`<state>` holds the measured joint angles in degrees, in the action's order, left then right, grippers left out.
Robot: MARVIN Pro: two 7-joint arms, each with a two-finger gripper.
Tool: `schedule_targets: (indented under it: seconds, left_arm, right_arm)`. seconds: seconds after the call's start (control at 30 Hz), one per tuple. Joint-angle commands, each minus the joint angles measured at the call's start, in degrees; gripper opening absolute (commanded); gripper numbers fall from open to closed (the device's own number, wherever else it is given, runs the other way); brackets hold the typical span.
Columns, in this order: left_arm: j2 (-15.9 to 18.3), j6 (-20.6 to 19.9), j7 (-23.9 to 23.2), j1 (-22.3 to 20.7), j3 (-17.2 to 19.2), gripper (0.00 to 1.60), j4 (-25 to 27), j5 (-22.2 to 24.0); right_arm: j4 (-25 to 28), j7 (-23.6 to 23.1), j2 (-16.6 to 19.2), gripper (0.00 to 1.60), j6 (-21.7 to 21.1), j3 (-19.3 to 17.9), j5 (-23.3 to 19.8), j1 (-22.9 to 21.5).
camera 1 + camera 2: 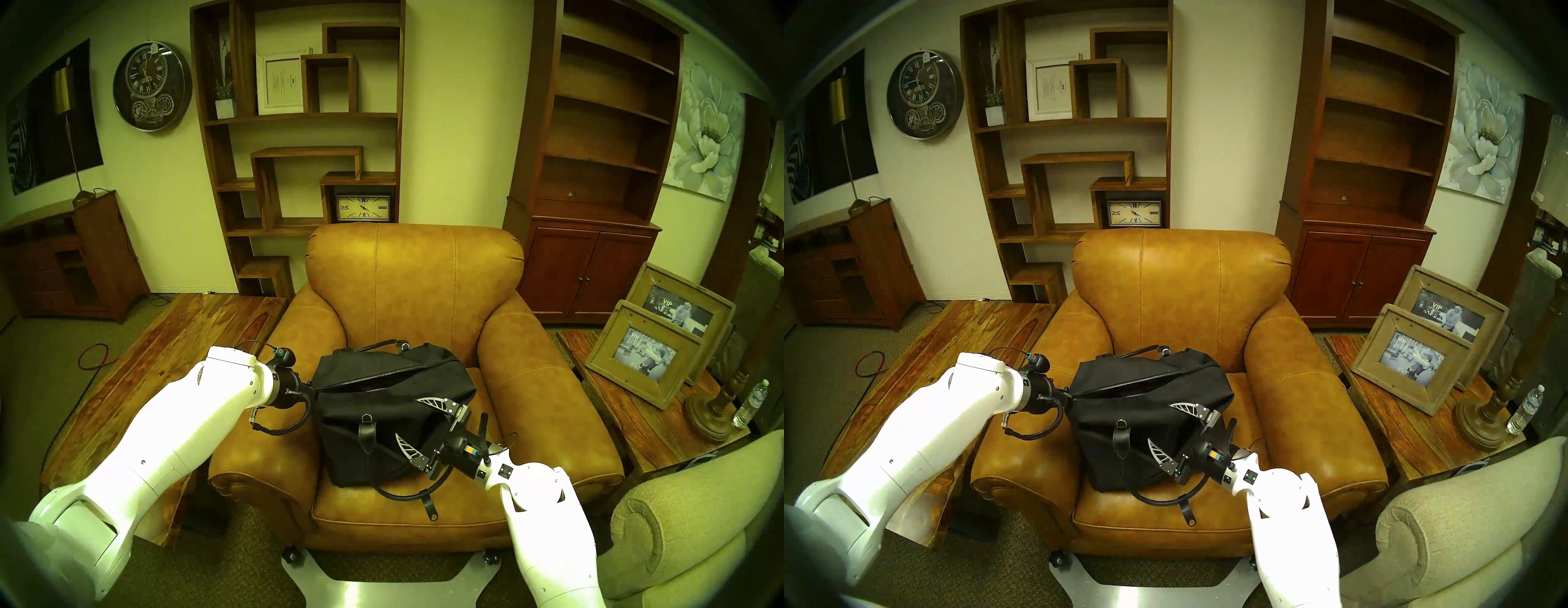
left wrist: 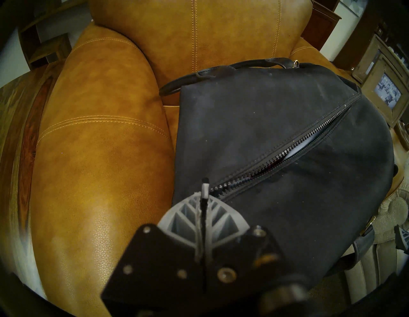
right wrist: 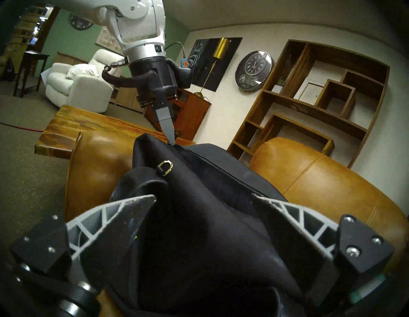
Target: Open a bag with a zipper
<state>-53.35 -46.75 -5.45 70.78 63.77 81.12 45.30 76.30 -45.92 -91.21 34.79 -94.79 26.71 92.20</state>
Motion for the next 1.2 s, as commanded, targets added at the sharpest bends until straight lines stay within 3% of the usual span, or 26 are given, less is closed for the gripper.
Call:
schedule_targets:
  seconds: [0.0,0.03,0.2,0.6,0.63,0.67,0.7,0.73,0.77,0.9,1.17]
  left_arm:
    - [1.01,0.21,0.18,0.06,1.05,0.0,0.15,0.14]
    - [1.02,0.17,0.15,0.08,1.07,0.0,0.17,0.14]
    - [0.95,0.25,0.18,0.22,1.07,0.0,-0.05,-0.04]
    - [0.99,0.44,-0.47,0.27,0.39,0.0,-1.17,-0.43]
    - [1.04,0.43,-0.57,0.24,0.33,0.0,-1.21,-0.46]
    - [1.11,0.45,-0.72,0.24,0.3,0.0,-1.34,-0.51]
    - [1.12,0.48,-1.03,0.13,0.39,0.0,-1.77,-0.4]
    - [1.17,0.63,-1.31,-0.04,0.39,0.0,-2.17,-0.47]
    - [1.2,0.72,-1.48,-0.22,0.38,0.0,-2.51,-0.56]
    - [1.25,1.33,-2.39,-0.65,0.74,0.0,-3.04,-0.68]
    - [1.13,2.57,-3.91,-0.87,2.81,0.0,-4.13,0.57]
  right_arm:
    - [-4.79,3.45,-0.61,1.6,2.16,0.94,2.74,-7.13]
    - [-3.94,4.39,-0.82,1.6,1.68,1.01,3.02,-6.15]
    - [-10.15,6.27,-0.35,1.6,4.77,2.04,6.58,-10.05]
    - [-16.28,11.78,-1.2,1.58,6.27,3.77,13.95,-14.98]
    - [-16.64,12.23,-0.99,1.39,6.65,4.0,14.82,-15.32]
    - [-16.94,12.86,-0.55,1.35,7.41,4.34,15.96,-15.57]
    - [-17.34,13.64,-0.19,0.98,7.97,4.45,16.9,-15.76]
    - [-17.86,14.09,0.05,0.73,8.46,4.46,17.4,-15.98]
    - [-18.09,14.51,0.45,0.65,9.14,4.62,18.15,-16.07]
    - [-18.98,16.1,1.56,0.0,11.24,4.44,20.11,-16.2]
    - [-20.27,18.8,3.11,0.0,12.77,2.29,21.62,-16.77]
